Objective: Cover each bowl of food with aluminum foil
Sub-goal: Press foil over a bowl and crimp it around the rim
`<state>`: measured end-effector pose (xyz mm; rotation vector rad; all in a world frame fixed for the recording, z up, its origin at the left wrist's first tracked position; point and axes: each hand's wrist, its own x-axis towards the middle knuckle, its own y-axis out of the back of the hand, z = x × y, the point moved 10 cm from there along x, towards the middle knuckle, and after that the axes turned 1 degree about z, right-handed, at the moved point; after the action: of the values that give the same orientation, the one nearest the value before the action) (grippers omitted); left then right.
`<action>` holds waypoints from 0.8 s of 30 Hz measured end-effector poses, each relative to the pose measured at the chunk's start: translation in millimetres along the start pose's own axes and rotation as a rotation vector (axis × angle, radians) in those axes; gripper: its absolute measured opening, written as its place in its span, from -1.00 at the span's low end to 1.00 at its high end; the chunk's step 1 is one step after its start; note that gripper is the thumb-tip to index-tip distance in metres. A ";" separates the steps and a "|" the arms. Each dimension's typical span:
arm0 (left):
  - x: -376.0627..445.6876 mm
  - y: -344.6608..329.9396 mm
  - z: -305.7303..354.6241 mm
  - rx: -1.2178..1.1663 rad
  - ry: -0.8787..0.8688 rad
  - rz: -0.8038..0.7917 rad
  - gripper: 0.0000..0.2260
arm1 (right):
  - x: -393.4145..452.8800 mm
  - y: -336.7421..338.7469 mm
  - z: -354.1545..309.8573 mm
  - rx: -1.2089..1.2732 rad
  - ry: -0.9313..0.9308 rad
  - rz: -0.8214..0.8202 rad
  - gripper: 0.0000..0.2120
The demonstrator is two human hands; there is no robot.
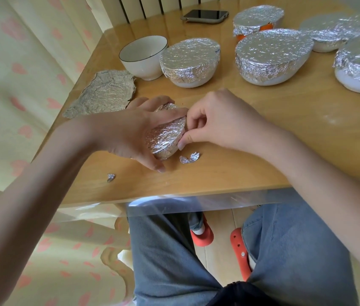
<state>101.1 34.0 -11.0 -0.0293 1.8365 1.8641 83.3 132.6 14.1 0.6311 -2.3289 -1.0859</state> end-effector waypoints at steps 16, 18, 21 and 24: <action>-5.9 -1.7 -7.8 0.061 0.290 0.053 0.12 | -25.2 -3.9 20.4 -0.117 -0.124 -0.062 -0.59; -8.3 -0.2 -8.0 0.063 0.254 0.015 0.21 | -30.7 -11.6 9.4 -0.149 -0.110 -0.045 -0.52; -7.3 -0.5 -6.6 0.098 0.134 -0.013 0.17 | -29.6 -14.2 -3.5 -0.209 -0.113 0.031 -0.51; -6.5 -6.4 -1.9 0.000 0.075 -0.034 0.03 | -27.0 -14.7 -8.8 -0.182 -0.118 0.097 -0.59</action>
<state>108.5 29.7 -14.7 -0.1319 1.8738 1.8631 112.4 135.1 1.0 0.3919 -2.2970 -1.3027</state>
